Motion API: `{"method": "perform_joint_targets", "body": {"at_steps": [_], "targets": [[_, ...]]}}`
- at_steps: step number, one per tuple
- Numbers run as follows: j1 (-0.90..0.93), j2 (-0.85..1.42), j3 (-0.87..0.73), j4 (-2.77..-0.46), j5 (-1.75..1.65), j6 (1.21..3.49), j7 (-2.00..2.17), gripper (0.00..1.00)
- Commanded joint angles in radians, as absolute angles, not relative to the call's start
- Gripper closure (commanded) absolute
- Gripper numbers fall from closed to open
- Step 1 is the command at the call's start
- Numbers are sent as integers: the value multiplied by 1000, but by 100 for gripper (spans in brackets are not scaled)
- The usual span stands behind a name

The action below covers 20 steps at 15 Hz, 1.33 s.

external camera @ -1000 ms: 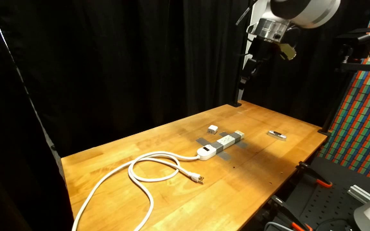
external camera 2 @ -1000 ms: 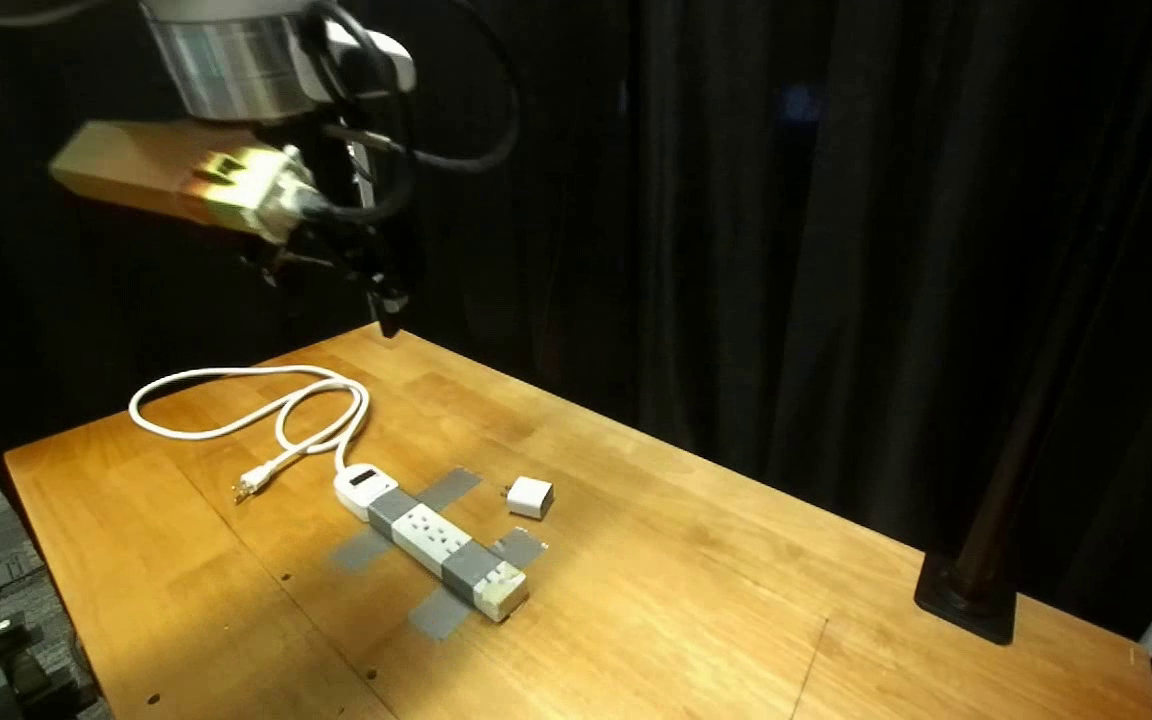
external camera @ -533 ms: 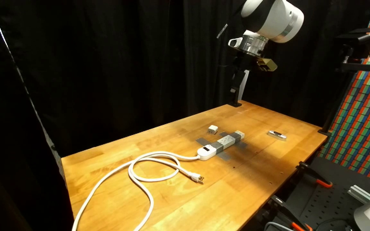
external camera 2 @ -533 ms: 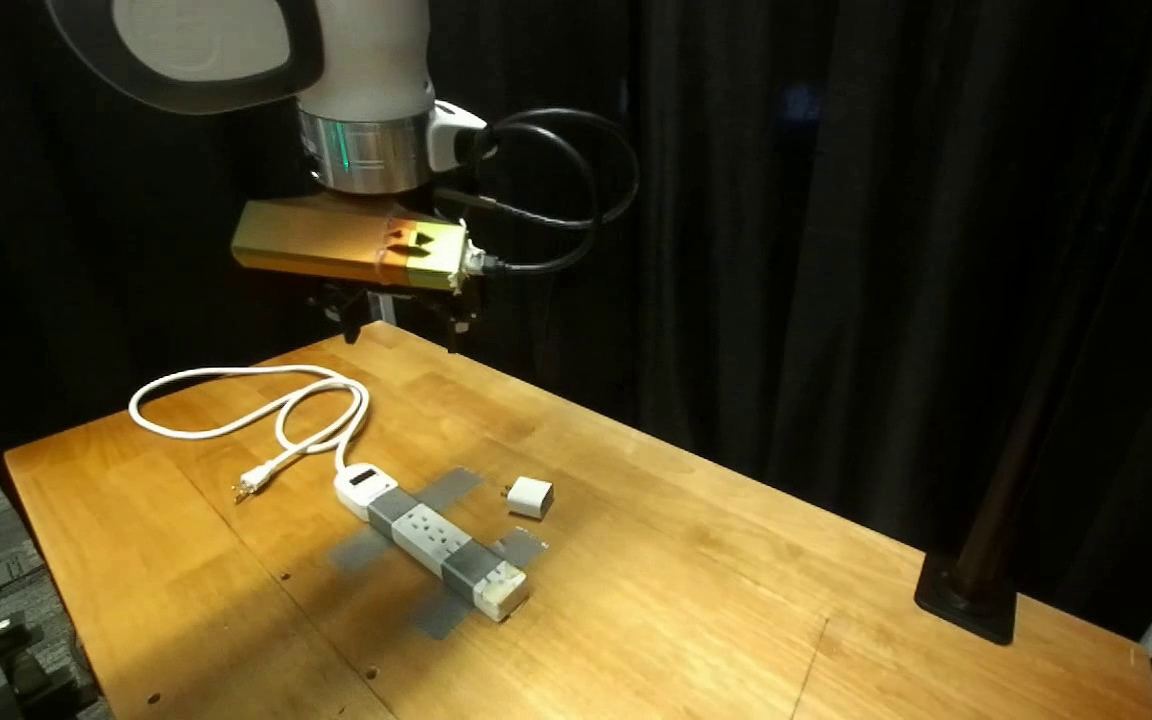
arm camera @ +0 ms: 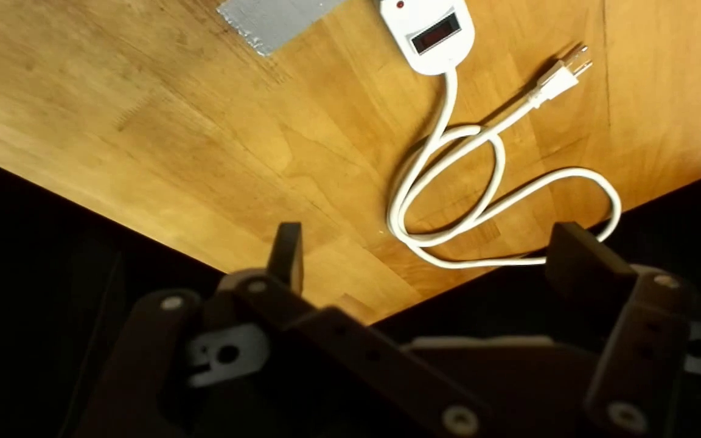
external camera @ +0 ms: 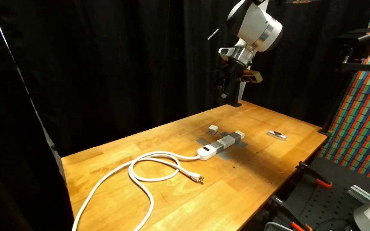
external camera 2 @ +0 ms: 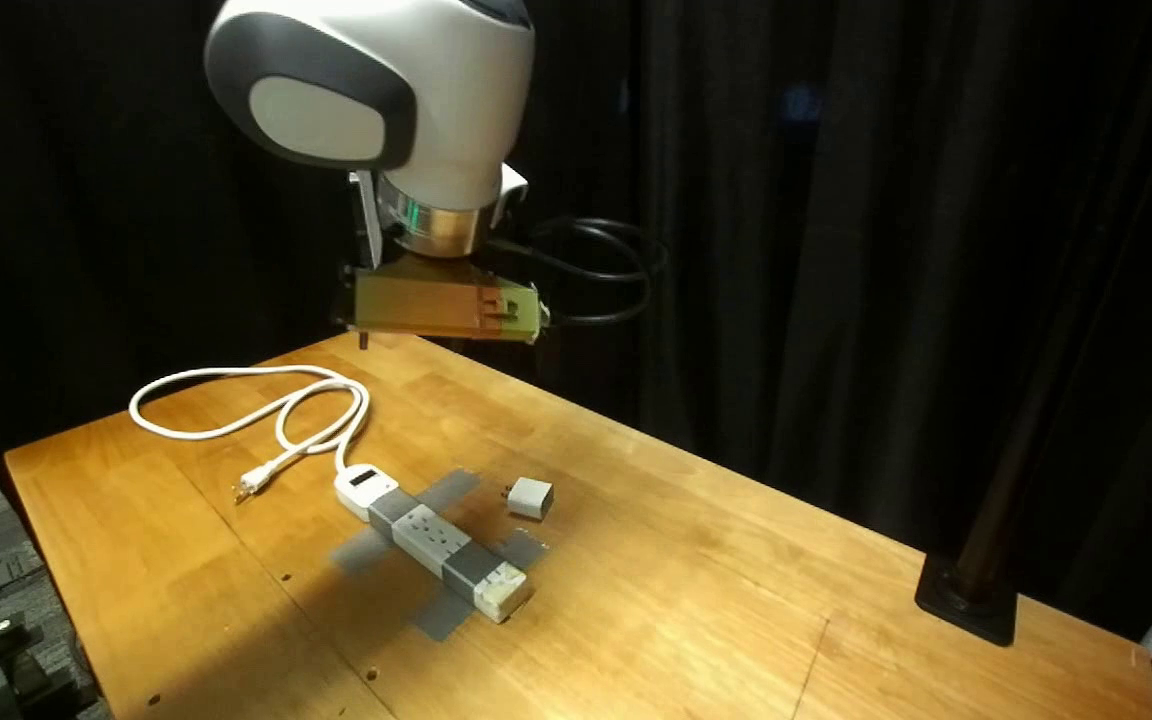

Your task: Put the white charging adaptor on the extension cable

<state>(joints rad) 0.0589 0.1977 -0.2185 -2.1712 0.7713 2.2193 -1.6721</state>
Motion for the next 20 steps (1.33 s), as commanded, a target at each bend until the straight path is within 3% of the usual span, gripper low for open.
{"method": "perform_joint_targets", "body": {"at_steps": [1, 9, 20], "targets": [[-120, 420, -122, -1997, 860, 2068, -1932, 0], [-307, 809, -30, -1690, 699, 1753, -2191, 0], [-340, 855, 36, -1405, 497, 1703, -2209, 0]]}}
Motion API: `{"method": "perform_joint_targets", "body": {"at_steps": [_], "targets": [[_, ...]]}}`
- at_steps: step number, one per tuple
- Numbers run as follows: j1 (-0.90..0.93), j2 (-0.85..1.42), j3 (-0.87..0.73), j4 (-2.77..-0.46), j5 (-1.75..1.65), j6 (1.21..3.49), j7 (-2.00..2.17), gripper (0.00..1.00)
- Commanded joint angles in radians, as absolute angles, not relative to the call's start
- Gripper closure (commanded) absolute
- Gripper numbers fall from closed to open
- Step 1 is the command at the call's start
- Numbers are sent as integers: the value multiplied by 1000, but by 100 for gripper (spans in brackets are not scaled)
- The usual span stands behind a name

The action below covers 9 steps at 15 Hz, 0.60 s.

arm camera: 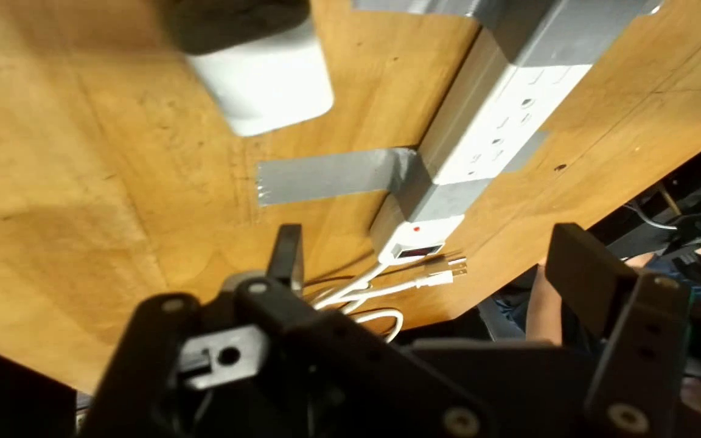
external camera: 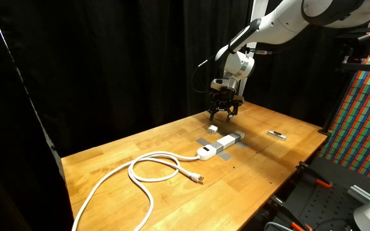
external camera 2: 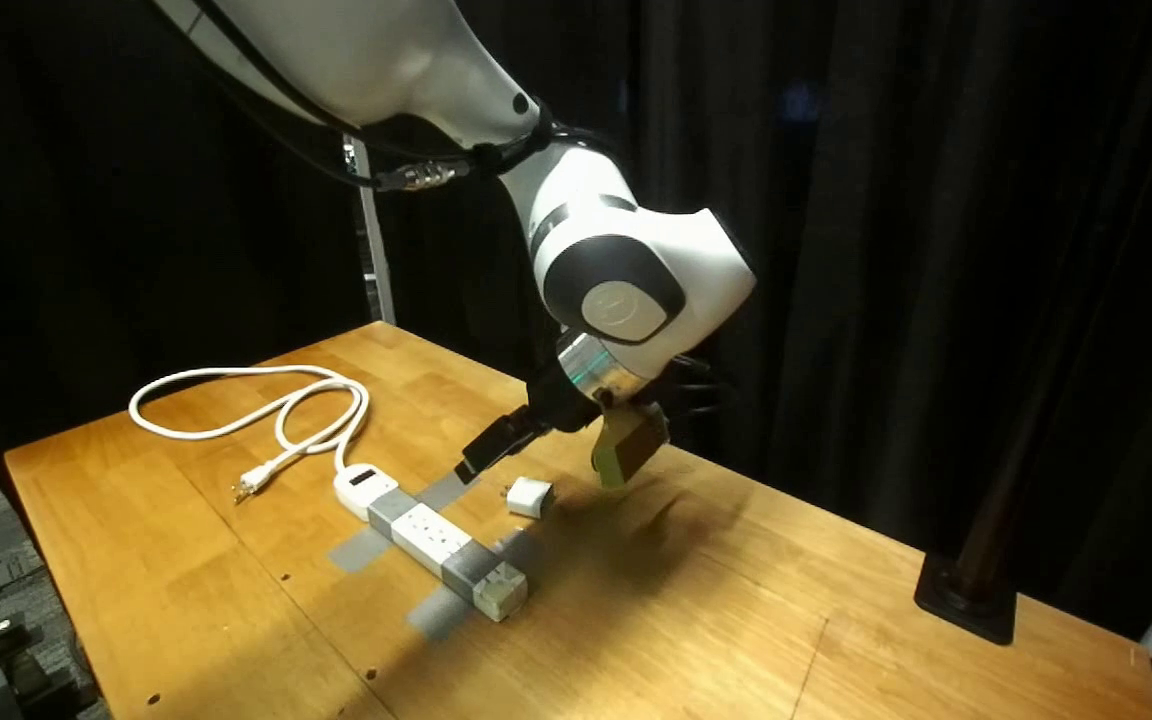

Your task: Put the white charging adaptor on the extension cable

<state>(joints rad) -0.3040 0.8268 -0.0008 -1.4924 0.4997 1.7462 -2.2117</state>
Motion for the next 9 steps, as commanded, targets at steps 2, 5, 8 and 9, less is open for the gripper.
{"method": "perform_joint_targets", "body": {"at_steps": [2, 5, 8, 9], "targets": [[-333, 833, 33, -1452, 486, 1736, -2203, 0], [-345, 841, 41, -1429, 489, 1725, -2204, 0], [-346, 845, 42, -1429, 489, 1722, -2204, 0], [-346, 845, 42, -1429, 489, 1722, -2204, 0]]}}
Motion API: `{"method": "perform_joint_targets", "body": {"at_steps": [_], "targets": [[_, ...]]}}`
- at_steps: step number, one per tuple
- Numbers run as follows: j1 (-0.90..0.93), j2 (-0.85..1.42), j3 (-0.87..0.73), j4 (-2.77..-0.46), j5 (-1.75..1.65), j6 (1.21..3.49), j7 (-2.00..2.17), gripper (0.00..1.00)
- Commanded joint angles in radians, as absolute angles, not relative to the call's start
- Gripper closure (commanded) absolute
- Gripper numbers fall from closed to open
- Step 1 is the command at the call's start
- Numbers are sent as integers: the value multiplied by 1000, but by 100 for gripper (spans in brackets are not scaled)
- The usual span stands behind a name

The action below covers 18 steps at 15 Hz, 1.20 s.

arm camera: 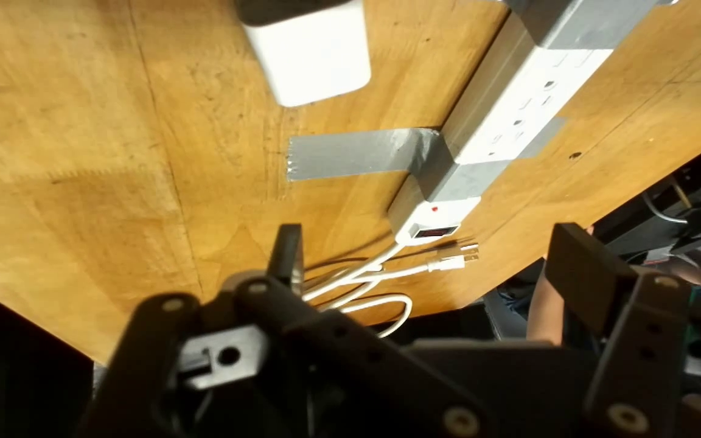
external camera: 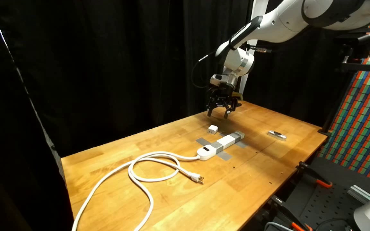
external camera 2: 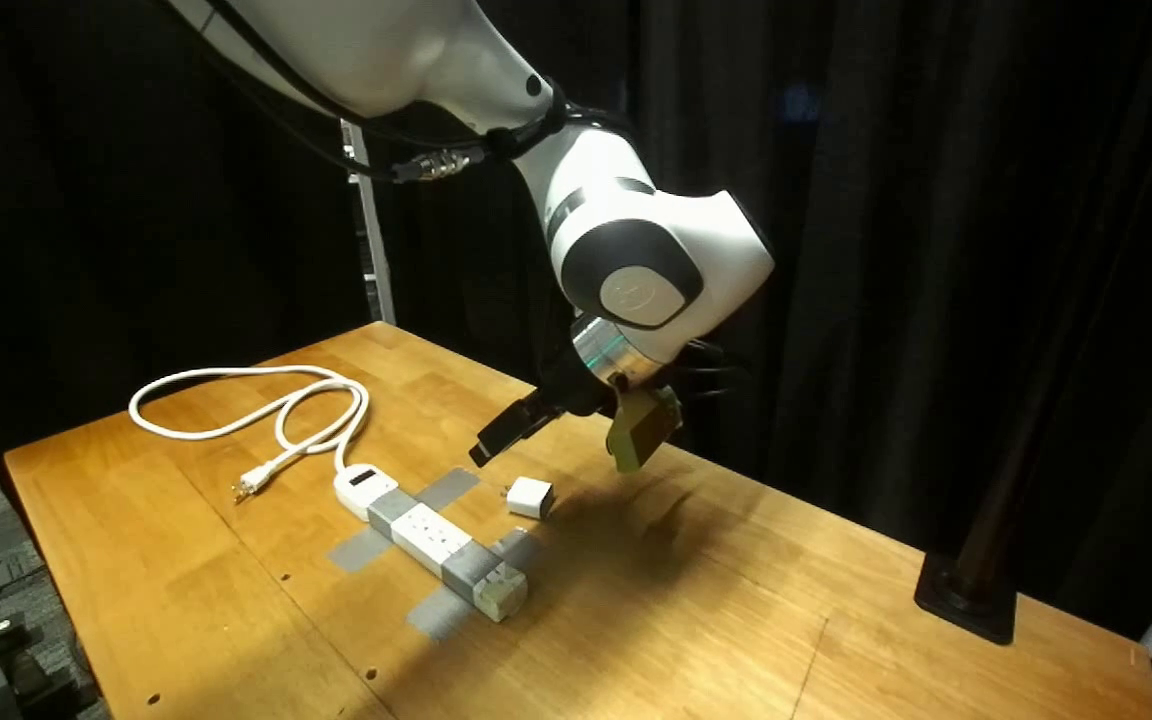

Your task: Put the white charging adaptor on the extension cable

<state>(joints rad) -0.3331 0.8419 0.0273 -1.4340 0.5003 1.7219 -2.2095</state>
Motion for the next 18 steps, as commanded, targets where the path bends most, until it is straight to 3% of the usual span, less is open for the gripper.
{"method": "perform_joint_targets", "body": {"at_steps": [1, 18], "targets": [[-346, 846, 42, -1429, 489, 1721, -2204, 0], [-385, 908, 116, -1491, 515, 2136, -2292, 0]]}}
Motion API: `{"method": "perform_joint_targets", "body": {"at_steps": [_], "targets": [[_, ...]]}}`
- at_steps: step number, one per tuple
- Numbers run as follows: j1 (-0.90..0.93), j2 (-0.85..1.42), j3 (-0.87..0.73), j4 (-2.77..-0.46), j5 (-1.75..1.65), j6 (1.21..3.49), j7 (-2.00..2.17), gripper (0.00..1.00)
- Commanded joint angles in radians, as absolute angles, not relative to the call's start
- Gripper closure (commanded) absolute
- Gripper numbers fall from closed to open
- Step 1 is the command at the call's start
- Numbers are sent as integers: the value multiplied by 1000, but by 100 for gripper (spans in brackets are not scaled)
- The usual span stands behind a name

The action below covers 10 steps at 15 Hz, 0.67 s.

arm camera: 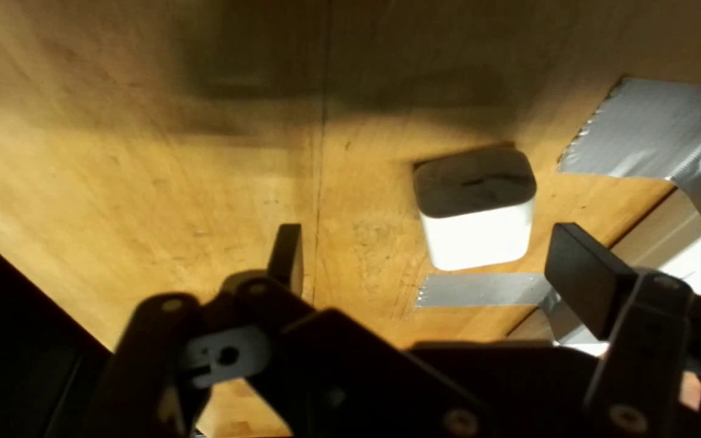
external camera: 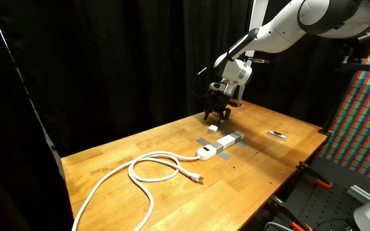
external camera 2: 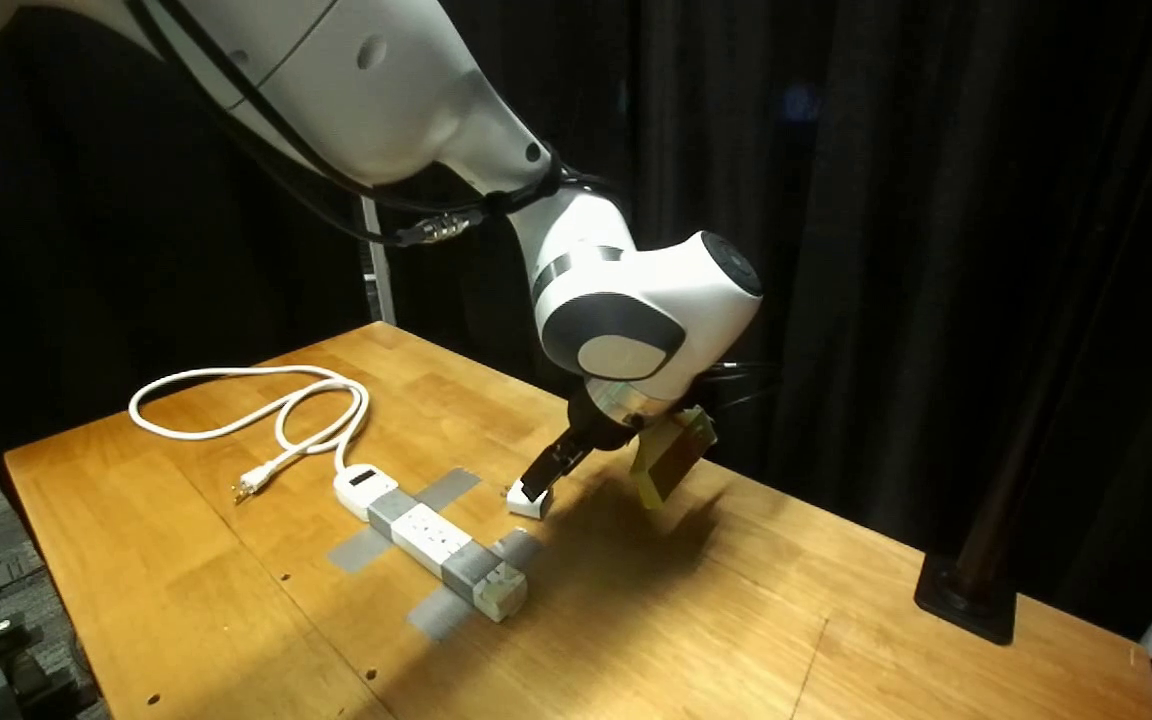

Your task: Put the white charging adaptor on the extension cable

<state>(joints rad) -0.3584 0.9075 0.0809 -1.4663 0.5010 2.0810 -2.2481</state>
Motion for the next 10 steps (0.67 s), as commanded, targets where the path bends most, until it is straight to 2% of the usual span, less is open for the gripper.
{"method": "perform_joint_targets", "body": {"at_steps": [1, 6, 7, 8, 10], "targets": [[-391, 912, 124, -1494, 517, 2145, -2299, 0], [-405, 917, 145, -1521, 514, 2154, -2328, 0], [-404, 915, 145, -1529, 515, 2165, -2334, 25], [-405, 916, 146, -1532, 514, 2166, -2338, 26], [-410, 917, 149, -1536, 515, 2173, -2343, 42]]}}
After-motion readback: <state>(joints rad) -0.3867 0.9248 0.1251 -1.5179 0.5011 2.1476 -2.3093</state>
